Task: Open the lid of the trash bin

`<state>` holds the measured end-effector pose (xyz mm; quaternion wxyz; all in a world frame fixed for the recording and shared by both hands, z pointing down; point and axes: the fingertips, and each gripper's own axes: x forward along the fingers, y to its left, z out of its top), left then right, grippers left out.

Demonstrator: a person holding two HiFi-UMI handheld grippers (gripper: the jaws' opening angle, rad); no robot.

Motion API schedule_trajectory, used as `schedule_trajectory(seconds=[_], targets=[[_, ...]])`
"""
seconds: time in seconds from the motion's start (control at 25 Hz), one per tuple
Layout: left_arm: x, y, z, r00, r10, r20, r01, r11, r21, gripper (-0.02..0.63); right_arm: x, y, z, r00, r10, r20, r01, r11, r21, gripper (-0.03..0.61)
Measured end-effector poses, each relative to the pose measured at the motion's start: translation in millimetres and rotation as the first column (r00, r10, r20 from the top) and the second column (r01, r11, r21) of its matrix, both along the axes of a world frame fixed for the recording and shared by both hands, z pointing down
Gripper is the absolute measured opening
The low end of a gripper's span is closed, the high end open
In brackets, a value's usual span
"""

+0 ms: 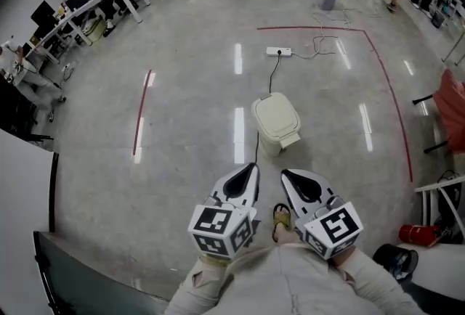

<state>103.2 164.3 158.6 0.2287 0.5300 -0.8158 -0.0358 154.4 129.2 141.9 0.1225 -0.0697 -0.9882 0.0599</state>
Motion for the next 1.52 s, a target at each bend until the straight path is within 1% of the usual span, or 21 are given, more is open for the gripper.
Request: schedule_trajectory(seconds=[0.12,0.32,0.52,0.76,1.0,1.16,1.28,1.4,1.52], targets=[[-8,-16,2,1.000,-0.004,0.001,0.004,1.000,-0.012,0.005,-6,-20,3,1.000,0.011,-0.008,-0.011,1.000,0.001,0.000],[-20,-32,10,1.000,0.000,-0.015,-0.001,0.999,-0.046,0.005,-16,-45,14,0.999,0.037,-0.032,-0.038,0.999,-0.026,0.000],[-38,-48,16,0.999,0.007,-0.033,-0.010,0.998,-0.063,0.005,-29,-63,17,0.998,0.050,-0.036,-0.051,0.999,-0.019,0.000],[-69,-80,21,0.998,0.057,-0.016,-0.058,0.996,-0.072,0.005,-58,-87,28,0.996,0.071,-0.055,-0.073,0.997,-0.027,0.000],[-116,-102,31,0.991,0.131,-0.013,-0.132,0.987,-0.094,0.005,-102,-98,40,0.992,0.097,-0.081,-0.098,0.995,-0.012,0.000],[-159,-113,40,0.979,0.203,-0.010,-0.203,0.972,-0.116,0.005,-141,-103,48,0.986,0.145,-0.082,-0.146,0.989,-0.013,0.000],[-198,-123,48,0.965,0.261,-0.019,-0.261,0.956,-0.135,0.005,-172,-107,54,0.974,0.209,-0.092,-0.212,0.977,-0.024,0.000],[-234,-133,56,0.945,0.326,-0.030,-0.326,0.933,-0.152,0.005,-201,-114,60,0.950,0.297,-0.094,-0.302,0.953,-0.038,0.000],[-264,-147,68,0.920,0.390,-0.034,-0.390,0.905,-0.170,0.005,-226,-122,73,0.915,0.387,-0.110,-0.396,0.915,-0.075,0.000]])
